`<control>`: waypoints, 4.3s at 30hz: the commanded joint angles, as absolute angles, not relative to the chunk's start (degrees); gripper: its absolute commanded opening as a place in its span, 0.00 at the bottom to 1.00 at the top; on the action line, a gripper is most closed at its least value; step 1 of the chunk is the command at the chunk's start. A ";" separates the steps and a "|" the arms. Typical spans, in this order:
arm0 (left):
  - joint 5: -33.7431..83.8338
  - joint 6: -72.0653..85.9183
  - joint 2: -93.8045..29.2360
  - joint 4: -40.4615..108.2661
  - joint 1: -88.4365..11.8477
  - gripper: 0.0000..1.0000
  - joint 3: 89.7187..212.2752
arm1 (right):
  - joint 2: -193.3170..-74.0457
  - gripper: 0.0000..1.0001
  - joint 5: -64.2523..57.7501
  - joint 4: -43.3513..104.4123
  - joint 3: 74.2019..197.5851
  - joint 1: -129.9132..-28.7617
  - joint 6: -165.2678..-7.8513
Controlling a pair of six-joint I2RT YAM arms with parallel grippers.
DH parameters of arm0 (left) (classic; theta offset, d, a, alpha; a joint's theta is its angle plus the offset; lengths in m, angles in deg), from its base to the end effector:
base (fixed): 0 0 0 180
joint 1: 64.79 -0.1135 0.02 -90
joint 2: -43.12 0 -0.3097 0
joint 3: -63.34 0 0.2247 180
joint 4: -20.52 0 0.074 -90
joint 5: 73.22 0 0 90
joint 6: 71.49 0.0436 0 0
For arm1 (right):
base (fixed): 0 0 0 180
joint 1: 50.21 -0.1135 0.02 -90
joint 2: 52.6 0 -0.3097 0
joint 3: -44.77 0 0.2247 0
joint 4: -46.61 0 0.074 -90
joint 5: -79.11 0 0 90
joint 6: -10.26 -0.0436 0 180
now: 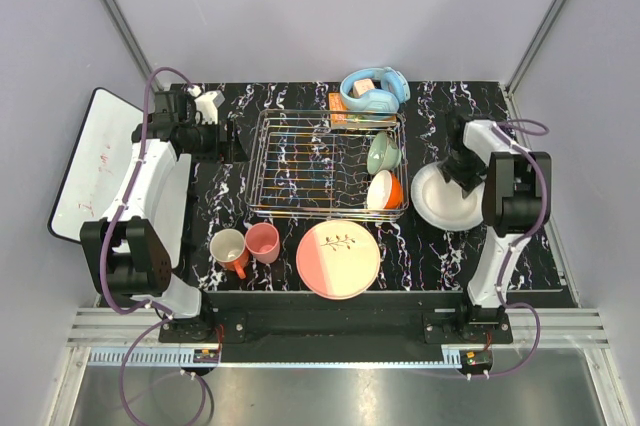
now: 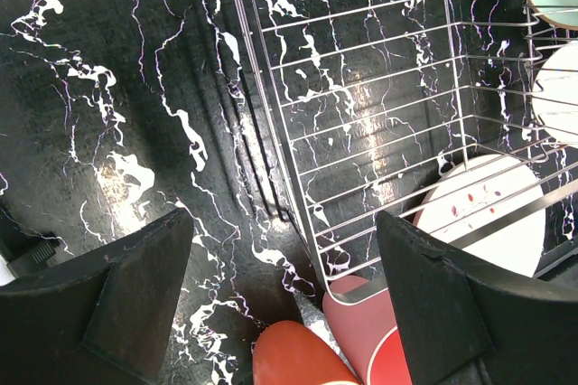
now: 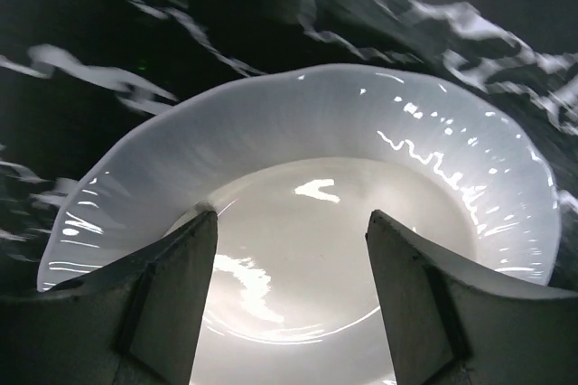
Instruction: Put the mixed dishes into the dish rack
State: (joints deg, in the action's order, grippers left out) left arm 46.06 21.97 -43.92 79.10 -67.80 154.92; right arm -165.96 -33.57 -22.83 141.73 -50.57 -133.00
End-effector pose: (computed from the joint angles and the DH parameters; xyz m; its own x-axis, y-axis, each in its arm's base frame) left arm 0.2945 -0.0059 0.3499 -0.7923 0.0111 -0.6100 0.2893 0.8871 -0.3597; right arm 0.3667 -0.0145 0.2204 -0.5788 0.7358 -0.3516 0.8125 0.5570 -0.1719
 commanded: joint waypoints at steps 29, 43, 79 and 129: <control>45.70 22.81 -45.56 78.63 -68.05 0.86 157.93 | -138.03 0.96 -13.18 -10.01 125.40 -34.57 -116.40; 45.88 22.90 -45.65 78.28 -68.13 0.86 158.28 | -146.29 0.98 -6.49 -2.72 120.29 -32.37 -118.15; 43.77 23.43 -45.38 78.28 -68.31 0.86 157.93 | -151.30 0.66 -3.69 18.82 105.61 -31.58 -128.35; 37.53 25.45 -62.78 78.02 -58.73 0.80 168.13 | -121.77 0.00 -3.60 13.20 139.00 -34.03 -107.71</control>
State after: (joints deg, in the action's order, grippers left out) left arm 40.71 23.74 -62.74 80.39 -60.00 164.78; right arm -122.64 -8.19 6.07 132.18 -32.28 -110.31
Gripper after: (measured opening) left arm 0.840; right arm 0.029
